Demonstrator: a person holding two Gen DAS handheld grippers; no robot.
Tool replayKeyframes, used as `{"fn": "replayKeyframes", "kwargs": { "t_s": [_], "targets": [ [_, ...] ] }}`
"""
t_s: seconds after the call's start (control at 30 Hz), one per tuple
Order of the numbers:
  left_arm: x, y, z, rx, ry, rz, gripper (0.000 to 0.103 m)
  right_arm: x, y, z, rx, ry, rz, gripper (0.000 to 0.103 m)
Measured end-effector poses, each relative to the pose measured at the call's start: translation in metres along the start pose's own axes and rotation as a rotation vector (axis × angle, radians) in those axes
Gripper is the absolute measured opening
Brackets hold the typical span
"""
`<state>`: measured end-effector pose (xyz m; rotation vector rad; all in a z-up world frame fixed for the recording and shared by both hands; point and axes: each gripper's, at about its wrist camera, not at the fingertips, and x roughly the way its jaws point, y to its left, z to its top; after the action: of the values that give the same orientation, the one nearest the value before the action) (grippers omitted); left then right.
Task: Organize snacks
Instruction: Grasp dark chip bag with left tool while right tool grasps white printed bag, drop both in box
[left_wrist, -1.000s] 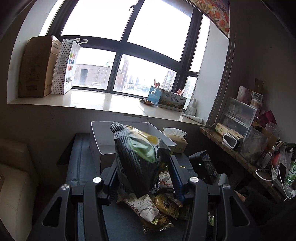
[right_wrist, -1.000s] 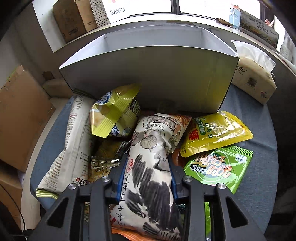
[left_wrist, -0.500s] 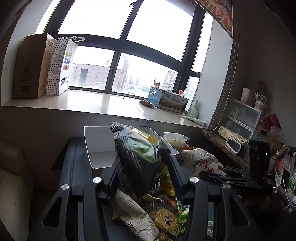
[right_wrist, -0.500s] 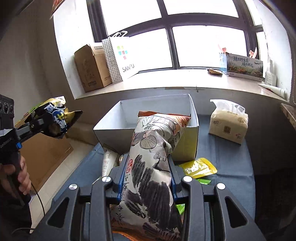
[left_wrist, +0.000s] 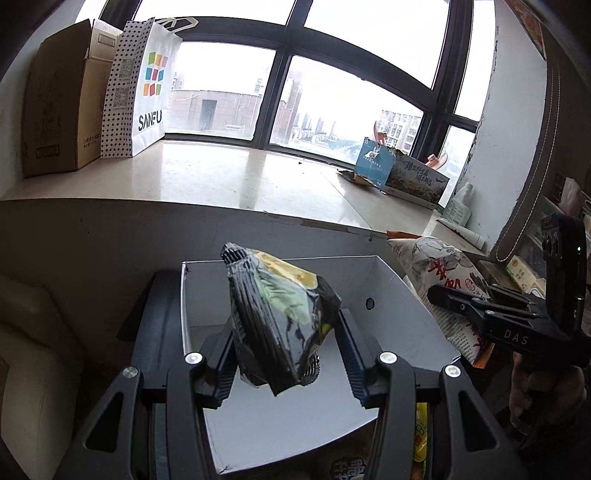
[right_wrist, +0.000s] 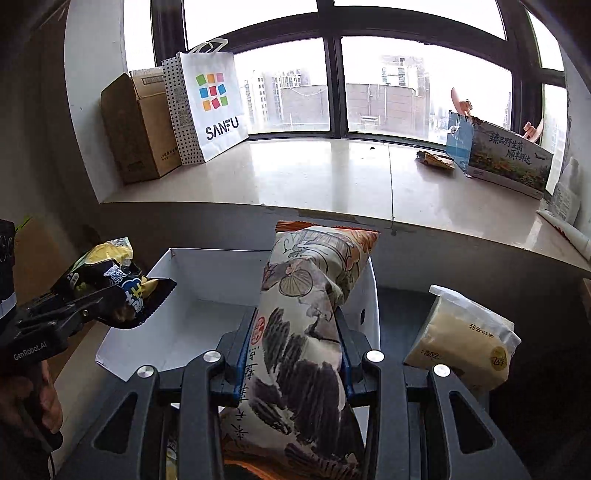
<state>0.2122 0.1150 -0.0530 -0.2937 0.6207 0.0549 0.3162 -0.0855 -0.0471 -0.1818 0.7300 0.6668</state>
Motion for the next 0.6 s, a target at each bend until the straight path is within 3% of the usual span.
{"fn": "replayKeyframes", "kwargs": {
  "t_s": [0.03, 0.07, 0.1, 0.13, 0.2, 0.23, 0.47, 0.6],
  "targets": [
    [0.007, 0.003, 0.001, -0.005, 0.005, 0.011, 0.057, 0.008, 0.001, 0.004, -0.018, 0.006, -0.006, 0.041],
    [0.014, 0.007, 0.001, -0.016, 0.021, 0.023, 0.066, 0.015, 0.001, 0.006, -0.04, 0.009, -0.016, 0.042],
    [0.021, 0.011, 0.002, -0.032, 0.047, 0.03, 0.087, 0.023, 0.001, 0.009, -0.062, 0.017, -0.034, 0.047],
    [0.026, 0.015, 0.003, -0.051, 0.066, 0.044, 0.098, 0.031, 0.001, 0.01, -0.078, 0.028, -0.063, 0.053],
    [0.027, 0.021, 0.001, -0.065, 0.066, 0.052, 0.103, 0.039, -0.001, 0.011, -0.105, 0.032, -0.129, 0.095],
    [0.024, 0.023, 0.0, -0.064, 0.054, 0.047, 0.103, 0.04, -0.003, 0.011, -0.105, 0.026, -0.151, 0.1],
    [-0.005, 0.027, -0.009, -0.073, -0.022, 0.039, 0.103, 0.011, -0.002, 0.001, -0.072, -0.049, -0.064, 0.103],
    [-0.027, 0.02, -0.018, -0.058, -0.054, -0.005, 0.103, -0.016, 0.012, -0.008, -0.091, -0.1, -0.005, 0.103]
  ]
}}
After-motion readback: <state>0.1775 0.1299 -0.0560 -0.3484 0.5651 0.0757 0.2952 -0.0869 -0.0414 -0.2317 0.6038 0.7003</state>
